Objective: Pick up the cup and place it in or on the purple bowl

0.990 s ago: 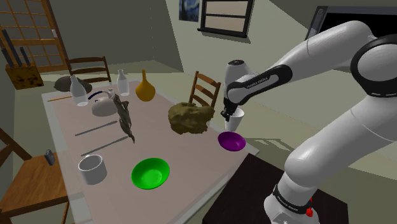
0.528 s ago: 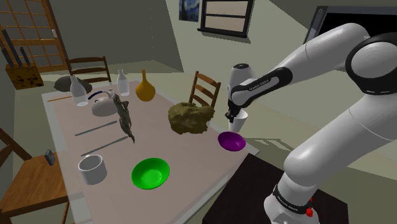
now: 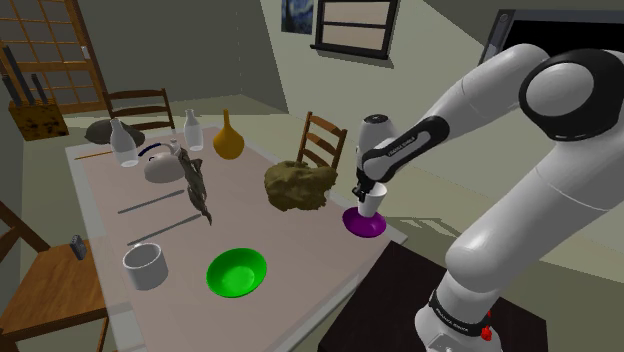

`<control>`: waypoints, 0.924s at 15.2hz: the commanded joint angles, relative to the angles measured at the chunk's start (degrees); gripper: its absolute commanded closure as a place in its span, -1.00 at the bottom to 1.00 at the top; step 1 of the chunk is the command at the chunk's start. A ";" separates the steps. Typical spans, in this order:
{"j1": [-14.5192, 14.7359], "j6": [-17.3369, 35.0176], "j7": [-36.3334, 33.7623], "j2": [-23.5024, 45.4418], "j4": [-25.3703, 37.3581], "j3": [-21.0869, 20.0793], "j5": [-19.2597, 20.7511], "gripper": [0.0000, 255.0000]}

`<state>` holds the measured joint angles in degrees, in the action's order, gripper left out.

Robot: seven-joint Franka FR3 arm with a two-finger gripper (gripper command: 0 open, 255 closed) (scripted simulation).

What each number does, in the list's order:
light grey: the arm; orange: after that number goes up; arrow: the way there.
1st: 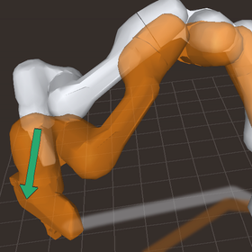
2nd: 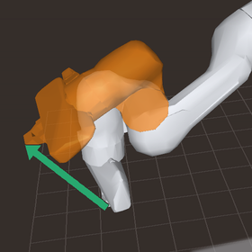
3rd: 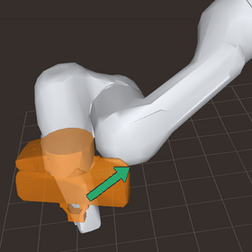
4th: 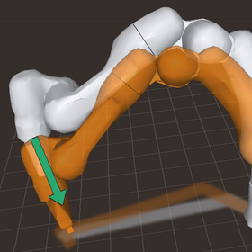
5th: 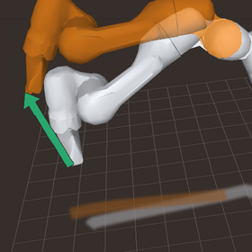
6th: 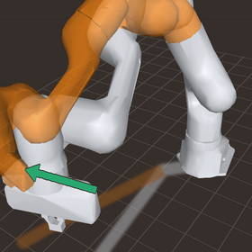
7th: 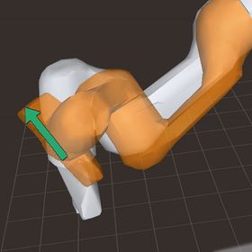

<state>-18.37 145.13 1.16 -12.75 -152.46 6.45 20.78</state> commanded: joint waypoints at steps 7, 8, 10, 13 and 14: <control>-1.06 7.29 -3.19 6.30 -1.07 -0.06 3.20 1.00; -1.05 7.29 -3.19 6.30 -1.07 -0.06 3.20 1.00; -1.05 7.29 -3.19 6.30 -1.07 -0.05 3.20 1.00; -1.05 7.29 -3.19 6.30 -1.07 -0.05 3.20 1.00; -1.05 7.29 -3.19 6.30 -1.07 -0.05 3.20 1.00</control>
<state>-19.42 152.41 -2.02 -6.46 -153.54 6.40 23.98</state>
